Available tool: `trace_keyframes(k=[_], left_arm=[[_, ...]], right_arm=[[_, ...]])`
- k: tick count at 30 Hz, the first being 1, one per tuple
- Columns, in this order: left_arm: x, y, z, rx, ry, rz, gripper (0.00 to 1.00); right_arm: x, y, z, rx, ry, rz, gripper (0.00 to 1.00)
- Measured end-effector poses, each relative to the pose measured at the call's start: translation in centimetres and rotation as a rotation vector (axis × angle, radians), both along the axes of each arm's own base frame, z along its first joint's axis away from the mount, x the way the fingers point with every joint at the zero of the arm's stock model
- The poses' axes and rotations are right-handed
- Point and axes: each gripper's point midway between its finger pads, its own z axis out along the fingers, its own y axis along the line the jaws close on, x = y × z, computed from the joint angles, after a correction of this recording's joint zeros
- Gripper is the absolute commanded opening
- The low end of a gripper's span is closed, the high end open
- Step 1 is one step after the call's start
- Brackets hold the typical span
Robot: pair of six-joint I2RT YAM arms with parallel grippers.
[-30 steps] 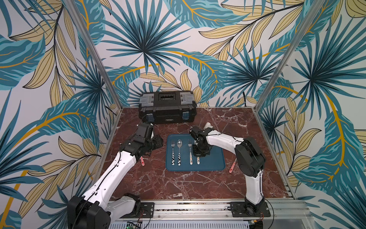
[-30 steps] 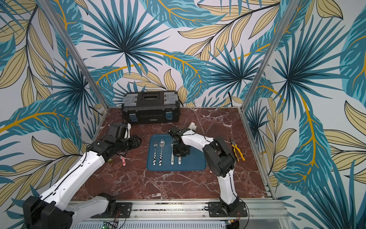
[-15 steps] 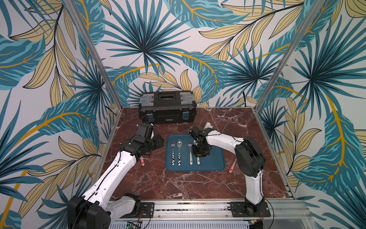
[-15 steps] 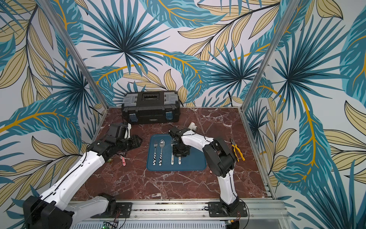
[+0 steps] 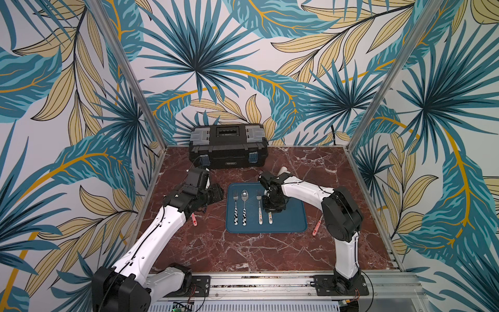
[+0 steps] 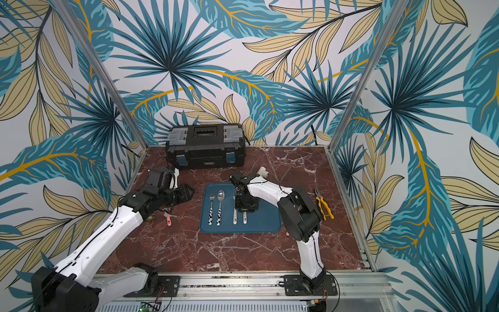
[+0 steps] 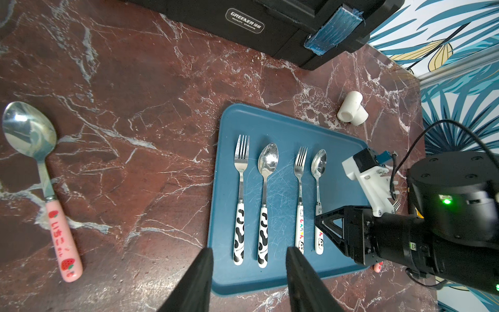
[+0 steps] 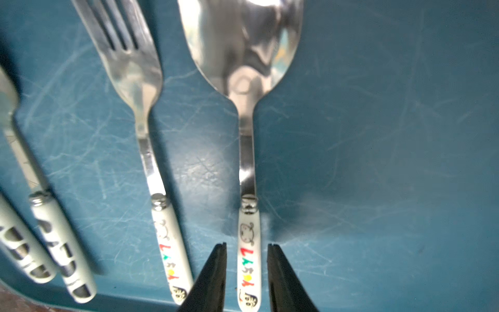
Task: Set the spoon and fork side by side
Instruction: Place the spoon on the tray, then pick up the fork at the center of the board.
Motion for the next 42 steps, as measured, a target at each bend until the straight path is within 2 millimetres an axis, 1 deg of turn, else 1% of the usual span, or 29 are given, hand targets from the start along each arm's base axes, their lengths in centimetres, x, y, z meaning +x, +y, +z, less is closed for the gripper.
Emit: trace_keyframes(k=[2,5,6,8,9,10,11,12,14,15,16,17,18,20,22,28,32,37,40,42], left_arm=[[0.0,0.0,0.0,0.000,0.000,0.000,0.49],[0.0,0.0,0.0,0.000,0.001,0.000,0.49],[0.0,0.0,0.0,0.000,0.001,0.000,0.49],[0.0,0.0,0.0,0.000,0.001,-0.001,0.49],[0.0,0.0,0.0,-0.001,0.001,-0.001,0.49],[0.0,0.0,0.0,-0.001,0.001,-0.001,0.49],[0.0,0.0,0.0,-0.001,0.001,-0.002,0.49],[0.0,-0.1,0.0,-0.002,0.001,-0.003,0.49],[0.0,-0.1,0.0,-0.004,0.001,-0.004,0.49],[0.0,-0.1,0.0,-0.006,0.001,-0.006,0.50],[-0.1,-0.2,0.0,-0.008,0.002,-0.007,0.50],[-0.1,-0.2,0.0,-0.009,0.002,-0.009,0.50],[-0.1,-0.3,0.0,-0.011,0.005,-0.011,0.50],[0.0,-0.4,-0.2,-0.015,0.010,-0.016,0.50],[0.1,-0.6,-0.4,-0.020,0.019,-0.021,0.50],[0.2,-0.8,-0.7,-0.026,0.028,-0.026,0.51],[0.2,-0.9,-0.6,-0.029,0.025,-0.028,0.52],[0.2,-1.0,-0.6,-0.034,0.027,-0.031,0.52],[0.2,-0.9,-0.7,-0.037,0.029,-0.027,0.52],[0.1,-0.9,-0.9,-0.037,0.033,-0.025,0.53]], right_arm=[[0.3,0.2,1.0,0.015,-0.020,0.000,0.34],[1.0,0.3,3.2,0.035,-0.076,-0.004,0.35],[1.2,0.0,4.3,0.037,-0.103,-0.010,0.37],[1.6,-1.4,6.4,0.028,-0.156,-0.035,0.40],[1.8,-2.7,7.4,0.026,-0.186,-0.065,0.40],[2.0,-4.7,8.2,0.022,-0.211,-0.109,0.41],[2.0,-7.0,8.6,0.013,-0.225,-0.161,0.41],[1.8,-10.1,8.7,-0.005,-0.233,-0.232,0.42],[0.6,-16.5,7.8,-0.065,-0.225,-0.379,0.43],[-0.4,-19.3,7.0,-0.100,-0.206,-0.444,0.44],[-1.6,-21.1,6.2,-0.127,-0.184,-0.486,0.44],[-2.8,-22.1,5.4,-0.146,-0.158,-0.507,0.44],[-4.0,-22.7,4.6,-0.159,-0.131,-0.516,0.44],[-5.5,-23.0,3.5,-0.169,-0.092,-0.516,0.44],[-6.5,-23.0,2.5,-0.168,-0.058,-0.516,0.44],[-7.8,-23.2,0.7,-0.156,-0.018,-0.528,0.44],[-7.7,-22.7,-0.5,-0.131,0.002,-0.528,0.41],[-7.5,-22.2,-2.1,-0.111,0.029,-0.529,0.32],[-7.7,-22.2,-2.6,-0.108,0.035,-0.534,0.32],[-7.8,-22.2,-2.7,-0.108,0.035,-0.539,0.29]])
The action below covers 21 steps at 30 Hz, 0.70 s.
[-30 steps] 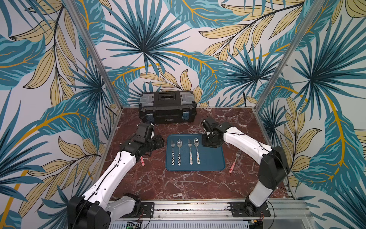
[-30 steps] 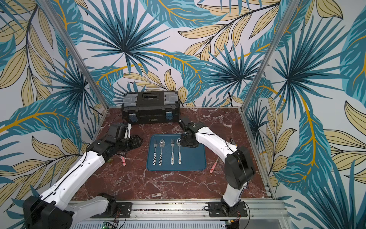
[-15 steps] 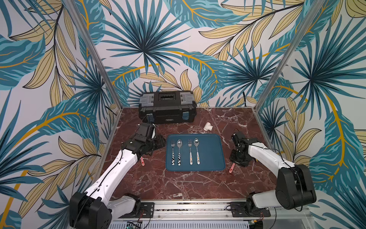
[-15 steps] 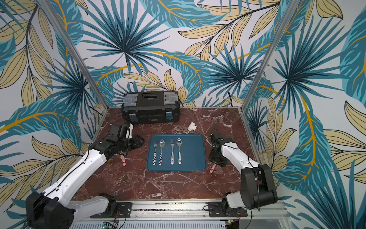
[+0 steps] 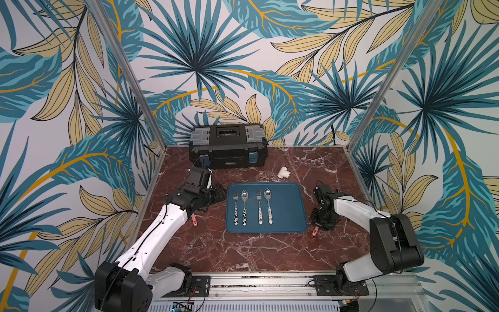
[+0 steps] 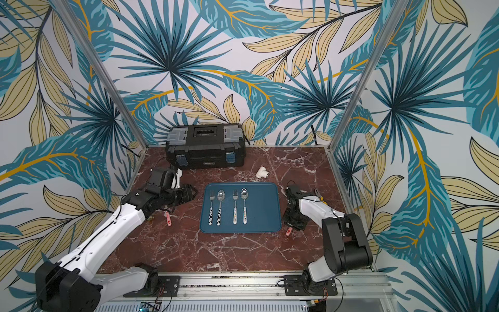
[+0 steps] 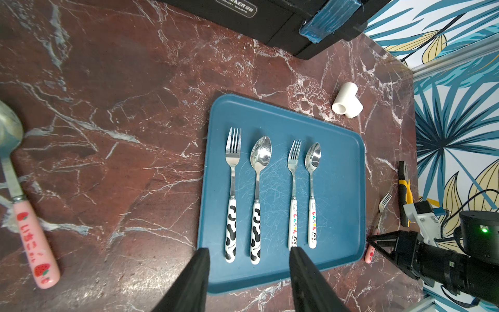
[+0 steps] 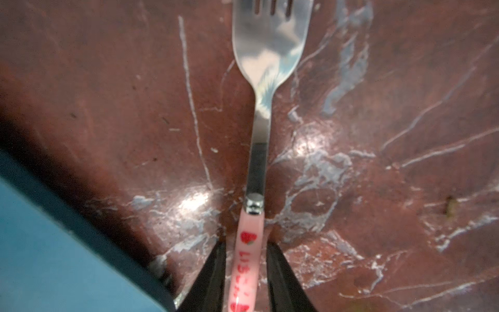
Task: Set the spoon and fork side by side
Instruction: Pick up the fork at the center of the board.
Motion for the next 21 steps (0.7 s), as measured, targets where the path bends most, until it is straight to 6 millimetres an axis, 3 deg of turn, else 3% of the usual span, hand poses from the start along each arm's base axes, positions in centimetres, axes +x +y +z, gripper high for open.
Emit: trace_keyframes(k=[5,15,19,21], left_arm=[[-0.1,0.0,-0.2,-0.005,0.005,0.003,0.53],[0.0,-0.1,-0.1,-0.010,0.005,0.003,0.53],[0.0,-0.1,-0.2,-0.008,0.005,0.005,0.54],[0.0,-0.1,-0.2,-0.008,0.005,0.005,0.55]], right_arm=[[0.0,0.0,0.0,0.002,-0.014,-0.013,0.20],[0.2,-0.4,0.5,-0.014,-0.042,-0.020,0.13],[1.2,-0.5,3.0,-0.019,-0.107,-0.009,0.13],[2.8,0.2,5.0,-0.007,-0.158,0.020,0.13]])
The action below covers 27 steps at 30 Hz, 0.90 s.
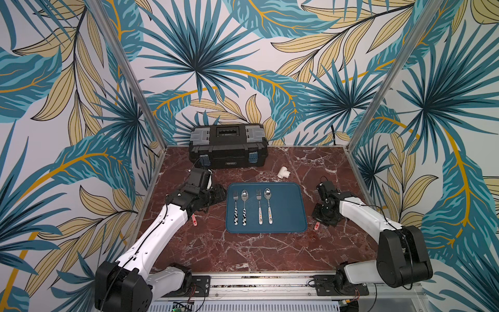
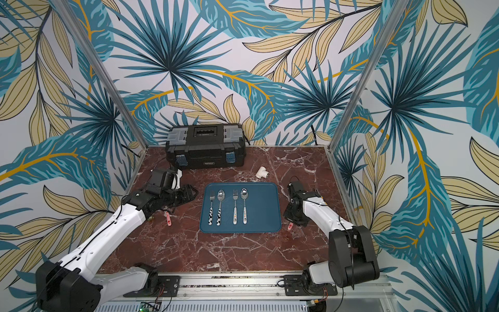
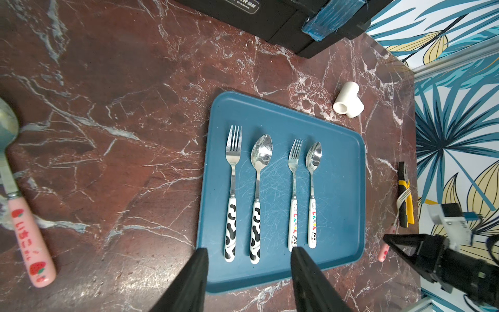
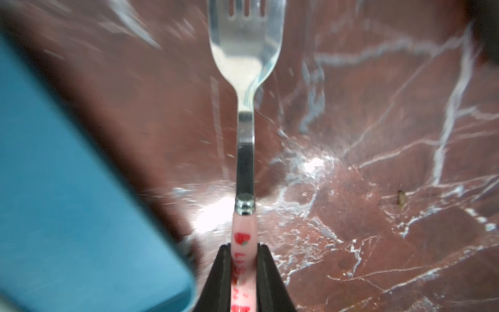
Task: Set the spoon and fork side by side
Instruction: Pick up the fork at the center of the board, then place the fork on the tray.
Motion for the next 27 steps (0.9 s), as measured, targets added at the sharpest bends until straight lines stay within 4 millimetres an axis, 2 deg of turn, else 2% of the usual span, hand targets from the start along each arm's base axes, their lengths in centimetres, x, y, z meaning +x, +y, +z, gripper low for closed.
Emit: trace_keyframes(k=[3,6,10,14,21,27], left_arm=[[0.0,0.0,0.0,-0.001,0.002,0.002,0.55],[0.0,0.0,-0.1,-0.004,0.004,0.005,0.56],[0.0,0.0,-0.1,-0.004,0.005,0.006,0.56],[-0.1,0.0,-0.1,-0.002,0.009,0.006,0.56],[-0.4,0.2,-0.5,0.011,0.026,0.007,0.57],[-0.4,0.3,-0.5,0.012,0.028,0.008,0.57]], right_arm=[[2.3,2.2,2.3,0.015,-0.051,0.081,0.13],[3.4,5.8,2.8,0.034,-0.056,0.196,0.13],[3.6,10.9,0.9,0.085,0.019,0.331,0.13],[3.6,13.9,-1.3,0.105,0.093,0.399,0.14],[3.9,15.0,-2.6,0.101,0.143,0.440,0.15],[3.3,15.0,-3.4,0.049,0.183,0.486,0.16]])
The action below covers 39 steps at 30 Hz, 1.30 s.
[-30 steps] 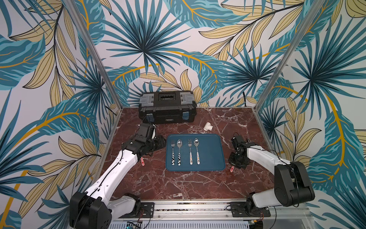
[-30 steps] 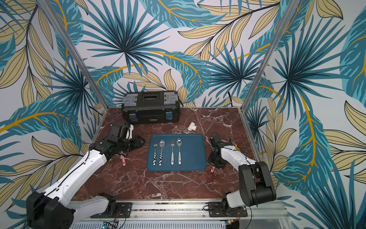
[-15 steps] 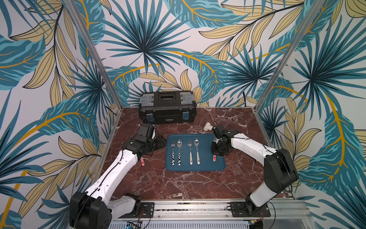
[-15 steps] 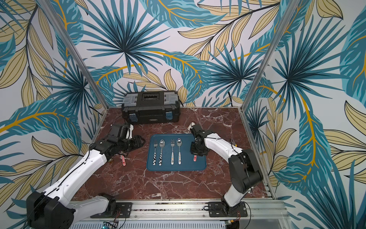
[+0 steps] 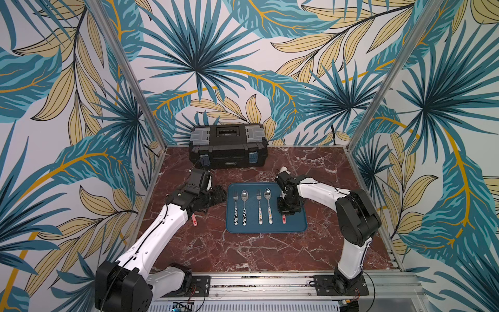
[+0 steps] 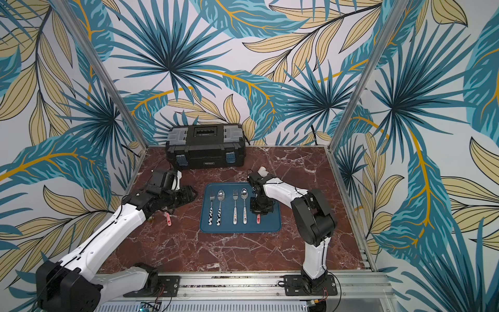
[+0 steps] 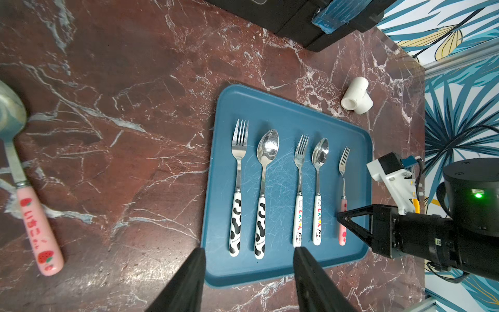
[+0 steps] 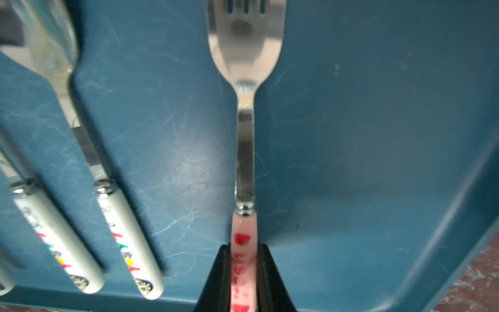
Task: Set the spoon and fork side by side
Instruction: Place the fork on the tray.
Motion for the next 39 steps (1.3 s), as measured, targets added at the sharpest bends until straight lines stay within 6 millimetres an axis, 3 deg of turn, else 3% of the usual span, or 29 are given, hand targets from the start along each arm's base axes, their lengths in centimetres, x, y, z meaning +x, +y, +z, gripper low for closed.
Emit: trace_keyframes(k=[20,28,39], left_arm=[[0.06,-0.01,-0.32,0.004,0.010,0.000,0.57],[0.06,-0.01,-0.32,0.004,0.010,-0.001,0.57],[0.05,-0.01,-0.33,0.007,0.008,-0.004,0.58]], right_arm=[[0.10,-0.09,-0.33,-0.043,-0.003,0.027,0.17],[0.30,0.06,-0.35,-0.040,-0.013,0.023,0.27],[0.39,0.16,-0.56,-0.034,-0.020,0.024,0.32]])
